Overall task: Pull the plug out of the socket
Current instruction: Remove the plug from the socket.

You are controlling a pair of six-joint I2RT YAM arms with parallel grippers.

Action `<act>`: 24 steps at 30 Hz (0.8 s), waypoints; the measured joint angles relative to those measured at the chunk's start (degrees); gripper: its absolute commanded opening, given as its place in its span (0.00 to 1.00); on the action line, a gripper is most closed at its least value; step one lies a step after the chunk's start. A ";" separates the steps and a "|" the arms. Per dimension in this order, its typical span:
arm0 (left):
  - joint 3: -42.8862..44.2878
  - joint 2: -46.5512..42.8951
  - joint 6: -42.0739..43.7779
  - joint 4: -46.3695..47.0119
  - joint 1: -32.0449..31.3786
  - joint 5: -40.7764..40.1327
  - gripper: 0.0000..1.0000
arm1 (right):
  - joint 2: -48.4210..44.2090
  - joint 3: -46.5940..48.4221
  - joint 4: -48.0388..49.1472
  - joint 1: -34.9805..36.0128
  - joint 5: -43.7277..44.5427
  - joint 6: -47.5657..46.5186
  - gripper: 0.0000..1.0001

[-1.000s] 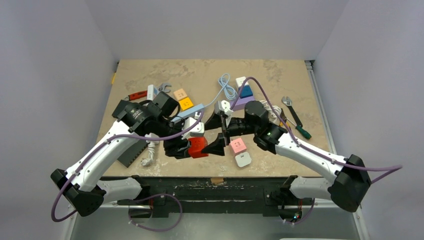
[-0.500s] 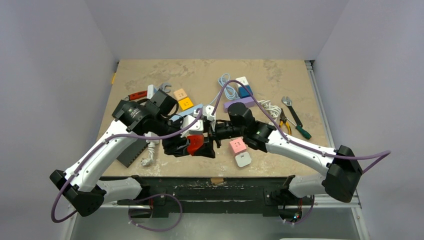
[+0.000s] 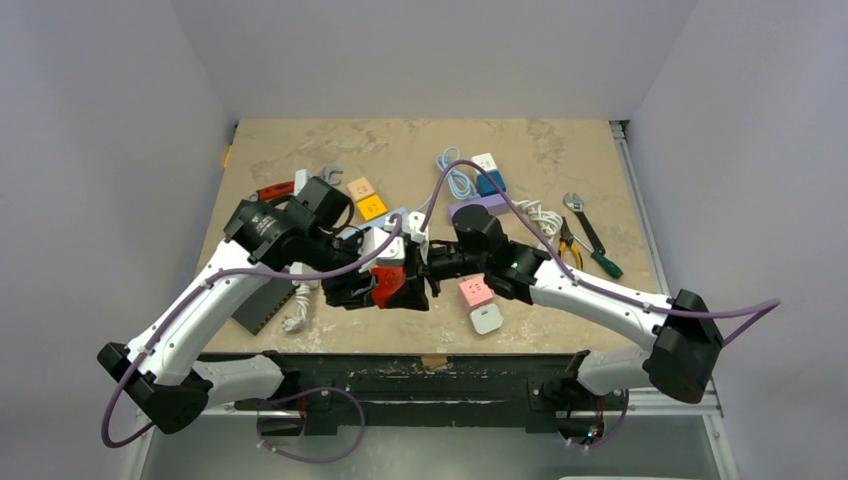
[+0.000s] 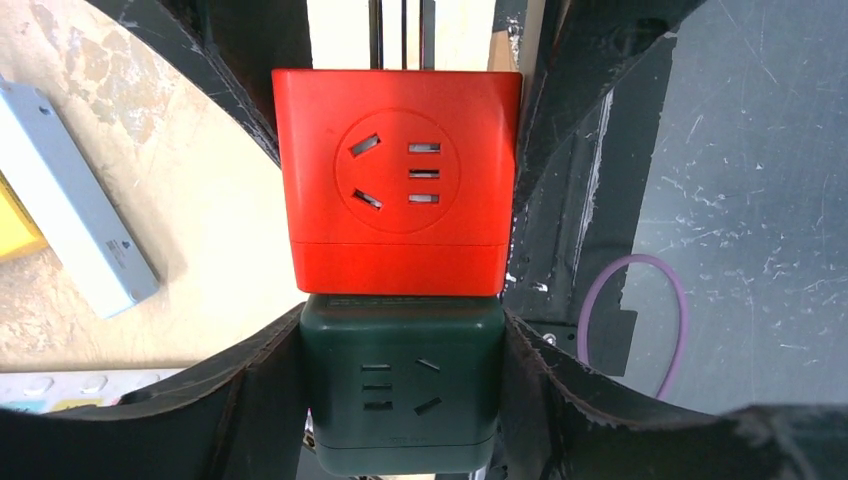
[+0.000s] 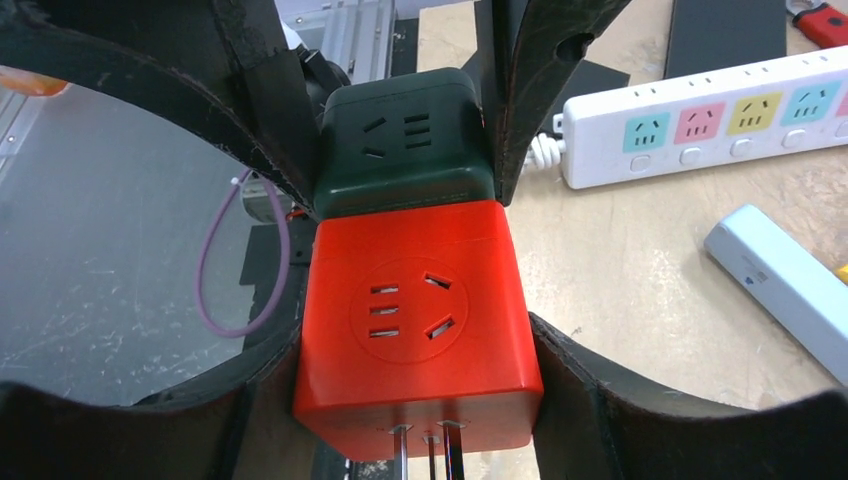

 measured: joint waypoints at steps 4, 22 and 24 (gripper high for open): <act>1.25 -0.04 -0.59 0.63 -0.15 -0.61 1.00 | -1.36 -0.57 0.17 0.31 1.81 0.24 0.00; -0.79 -13.75 -4.52 8.63 0.02 -13.62 1.00 | -3.28 -3.54 -0.20 0.87 11.08 3.72 0.00; -9.14 -21.53 -6.56 13.79 0.02 -14.45 1.00 | -2.95 -3.54 0.28 0.66 12.48 5.35 0.00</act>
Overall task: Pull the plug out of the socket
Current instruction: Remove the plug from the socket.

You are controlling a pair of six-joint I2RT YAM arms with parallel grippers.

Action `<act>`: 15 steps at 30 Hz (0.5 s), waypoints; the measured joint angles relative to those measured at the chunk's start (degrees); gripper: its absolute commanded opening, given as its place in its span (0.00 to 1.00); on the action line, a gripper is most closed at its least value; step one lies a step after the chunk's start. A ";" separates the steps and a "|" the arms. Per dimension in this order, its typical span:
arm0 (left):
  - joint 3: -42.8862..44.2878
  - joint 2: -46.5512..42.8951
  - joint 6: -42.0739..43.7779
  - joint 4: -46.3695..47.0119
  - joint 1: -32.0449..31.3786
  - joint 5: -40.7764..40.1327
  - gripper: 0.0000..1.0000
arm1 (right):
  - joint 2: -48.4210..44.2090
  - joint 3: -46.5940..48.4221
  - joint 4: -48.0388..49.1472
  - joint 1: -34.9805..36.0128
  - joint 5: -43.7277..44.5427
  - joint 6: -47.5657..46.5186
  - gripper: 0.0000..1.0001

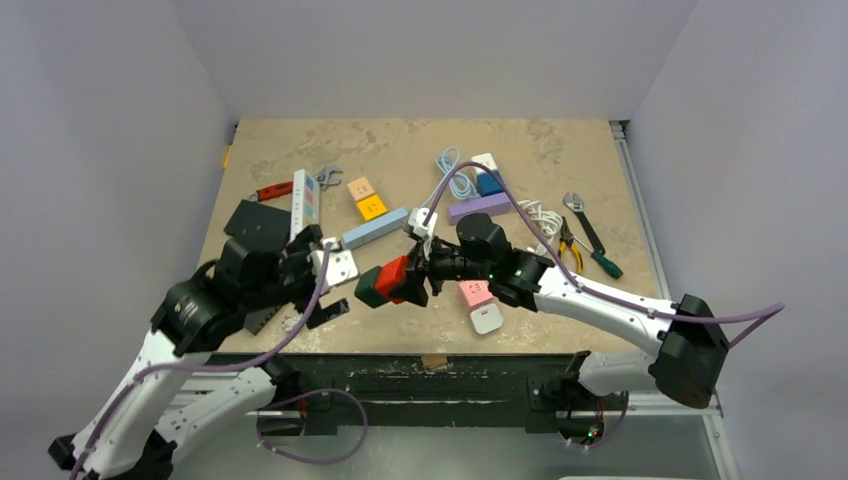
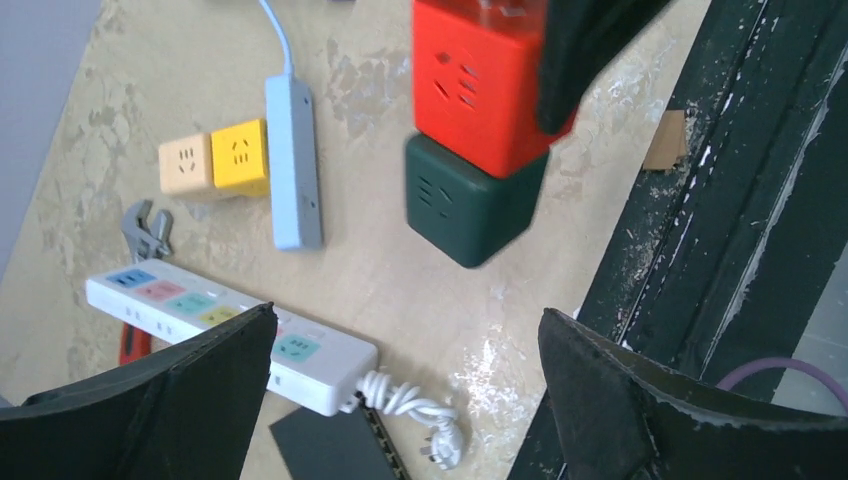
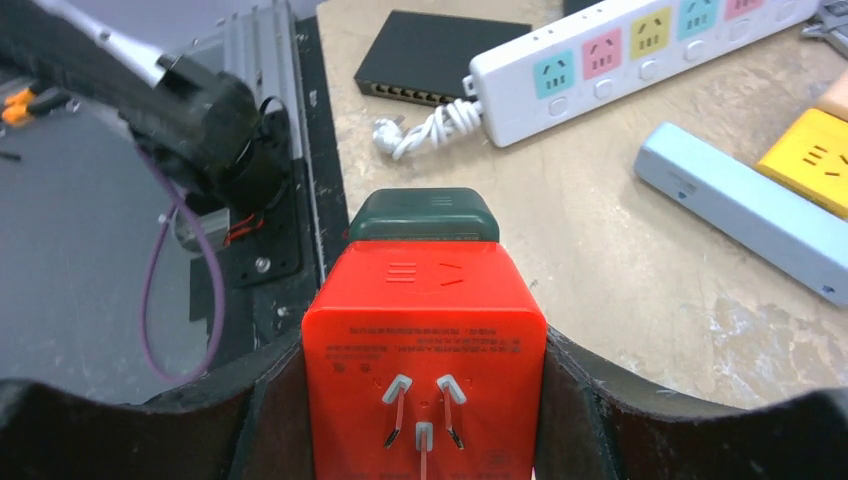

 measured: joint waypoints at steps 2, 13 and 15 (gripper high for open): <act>-8.72 -8.02 -1.51 3.67 0.00 -0.57 1.00 | 0.63 0.00 1.51 -0.04 1.33 2.12 0.00; -27.12 -24.59 -2.27 23.06 0.00 -2.69 1.00 | 0.61 -0.90 17.77 -0.35 2.67 15.21 0.00; -28.65 -24.94 -1.07 26.25 -0.13 -2.78 1.00 | 0.48 -1.66 20.63 -0.35 2.62 17.35 0.00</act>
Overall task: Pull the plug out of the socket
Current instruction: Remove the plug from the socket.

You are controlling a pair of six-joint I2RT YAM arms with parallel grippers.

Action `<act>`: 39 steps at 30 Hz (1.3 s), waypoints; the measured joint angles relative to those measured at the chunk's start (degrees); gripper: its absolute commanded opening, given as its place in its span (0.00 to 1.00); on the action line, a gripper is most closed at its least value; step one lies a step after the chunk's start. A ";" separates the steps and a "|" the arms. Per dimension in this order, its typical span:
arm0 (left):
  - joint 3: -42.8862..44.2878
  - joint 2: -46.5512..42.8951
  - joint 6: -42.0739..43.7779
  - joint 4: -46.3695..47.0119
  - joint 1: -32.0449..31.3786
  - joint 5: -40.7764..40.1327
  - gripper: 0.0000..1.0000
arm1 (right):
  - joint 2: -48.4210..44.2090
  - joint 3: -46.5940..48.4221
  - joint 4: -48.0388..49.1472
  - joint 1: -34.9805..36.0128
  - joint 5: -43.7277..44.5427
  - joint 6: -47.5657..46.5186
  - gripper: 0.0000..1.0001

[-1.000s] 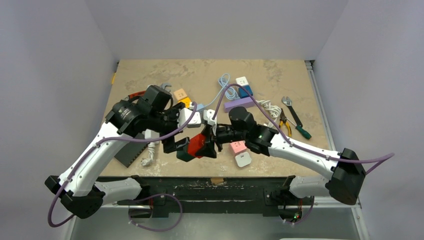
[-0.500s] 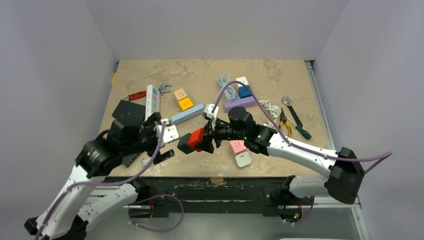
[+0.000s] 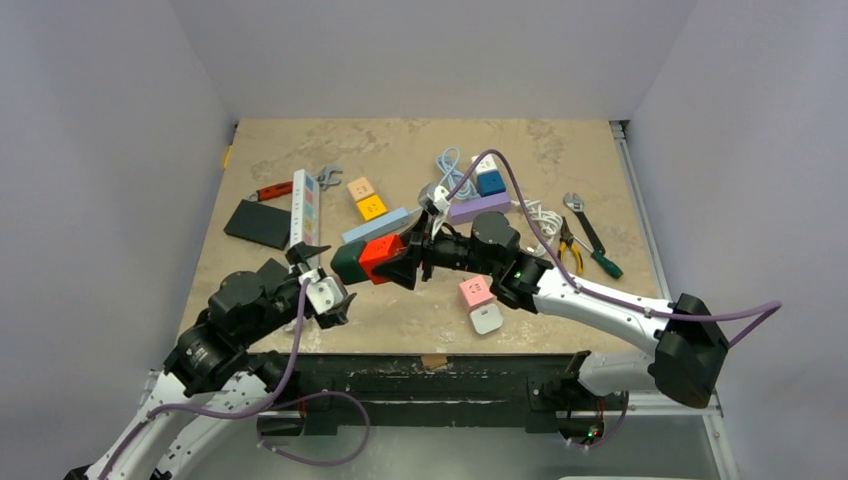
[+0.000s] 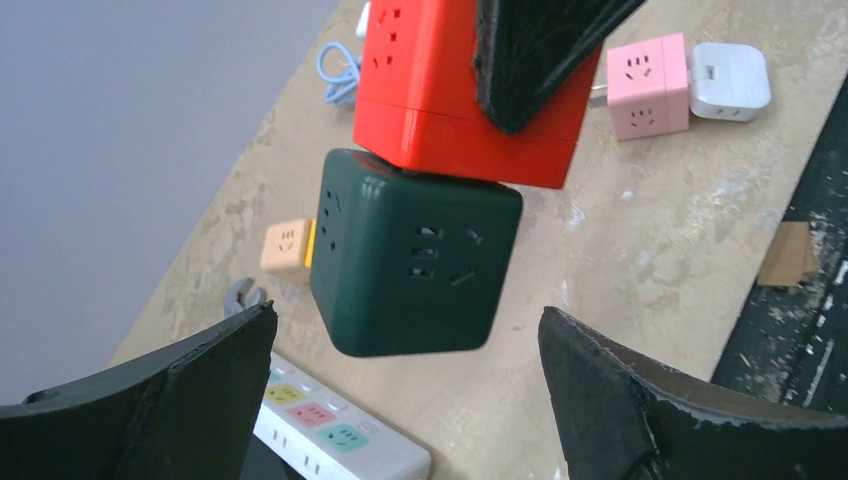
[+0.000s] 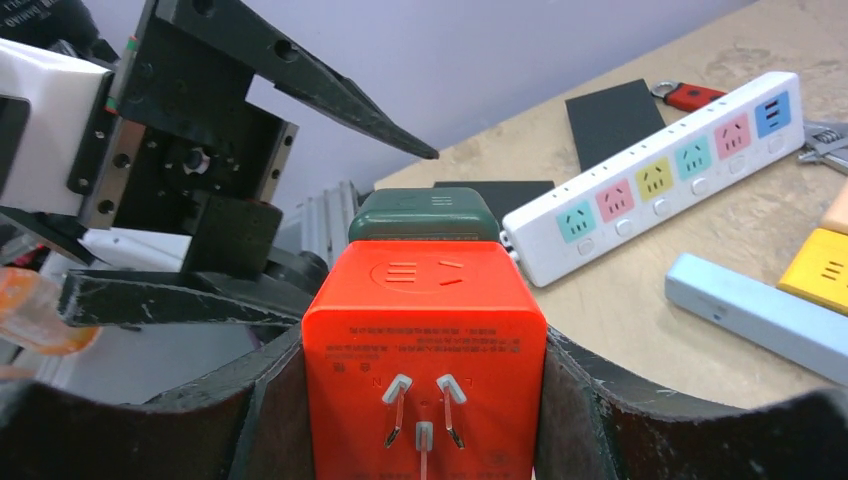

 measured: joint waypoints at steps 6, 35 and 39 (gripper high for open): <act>-0.55 3.41 3.98 7.41 -0.42 -1.53 1.00 | 0.02 -1.11 4.96 0.00 -0.48 4.90 0.00; 4.63 5.73 31.52 4.79 -2.89 1.49 0.00 | 0.09 7.19 -15.76 -0.11 -9.94 -3.50 0.99; 5.79 5.38 36.28 3.89 -2.89 3.65 0.00 | 0.11 13.09 -24.68 -0.04 -12.07 -8.52 0.99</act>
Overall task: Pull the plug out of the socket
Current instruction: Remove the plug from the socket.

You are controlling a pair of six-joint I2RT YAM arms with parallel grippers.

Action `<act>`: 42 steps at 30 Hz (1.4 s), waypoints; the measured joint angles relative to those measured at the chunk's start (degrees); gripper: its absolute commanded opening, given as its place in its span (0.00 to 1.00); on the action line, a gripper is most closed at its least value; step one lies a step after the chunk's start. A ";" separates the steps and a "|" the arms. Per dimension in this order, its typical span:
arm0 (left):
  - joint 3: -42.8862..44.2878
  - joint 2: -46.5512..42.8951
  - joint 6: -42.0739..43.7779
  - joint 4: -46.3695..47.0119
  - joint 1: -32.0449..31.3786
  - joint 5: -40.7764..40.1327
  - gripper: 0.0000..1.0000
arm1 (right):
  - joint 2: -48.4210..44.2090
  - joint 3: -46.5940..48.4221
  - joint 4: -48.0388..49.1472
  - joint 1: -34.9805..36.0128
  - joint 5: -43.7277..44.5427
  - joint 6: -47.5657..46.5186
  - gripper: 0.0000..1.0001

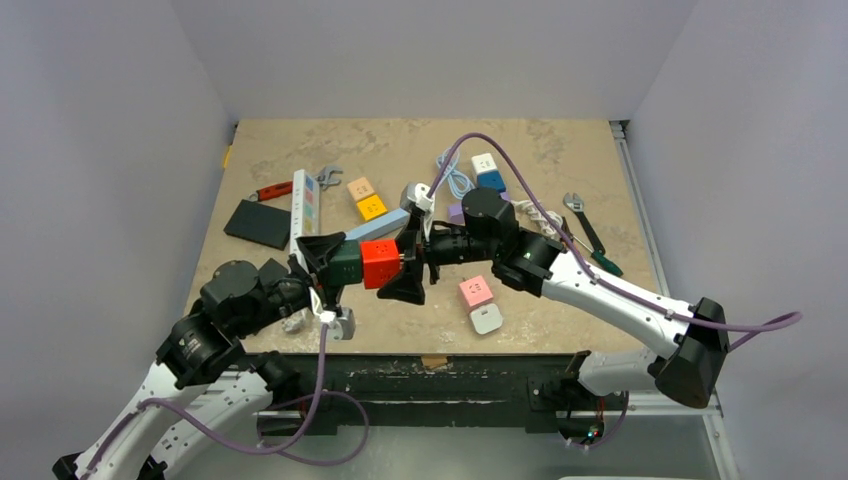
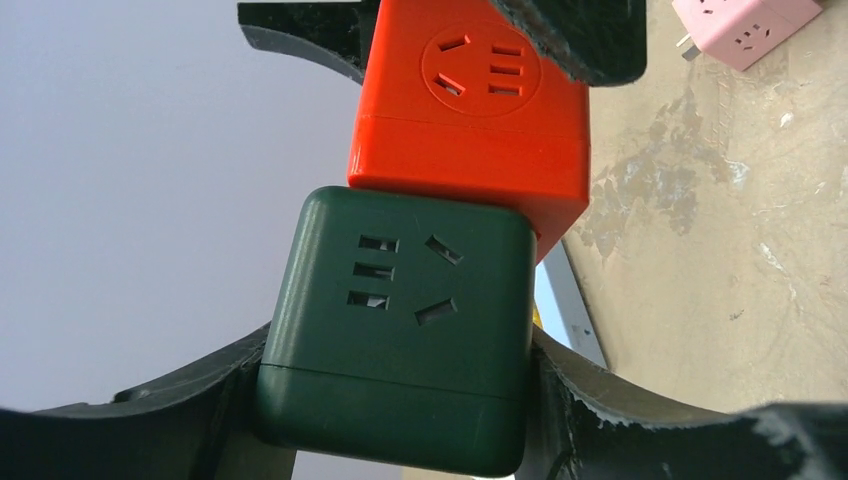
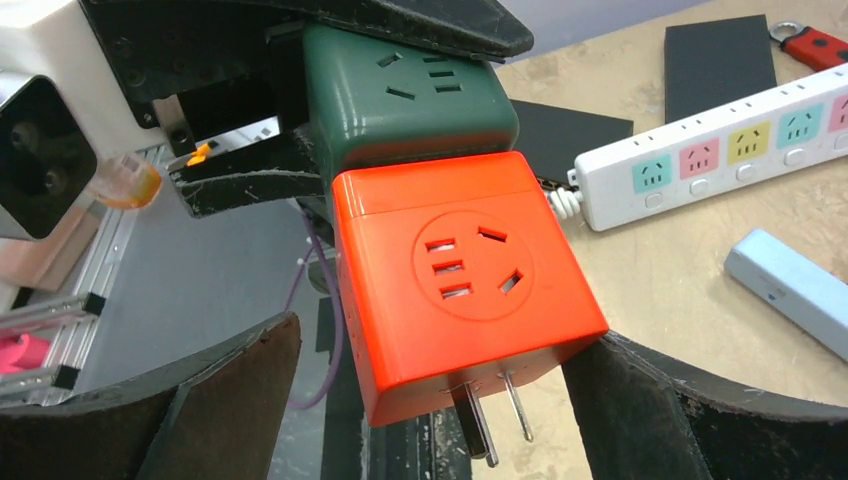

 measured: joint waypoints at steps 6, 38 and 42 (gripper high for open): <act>1.05 -0.61 4.04 -3.45 -0.02 2.80 0.00 | 0.42 4.87 -10.10 0.00 -1.99 -8.20 0.99; -9.05 -8.70 24.41 2.47 -0.04 9.09 0.00 | 12.48 23.17 -34.14 4.92 -5.90 -26.84 0.99; -9.05 -7.98 24.63 2.82 -0.04 9.11 0.00 | 14.40 23.19 -33.53 6.14 -4.44 -27.08 0.99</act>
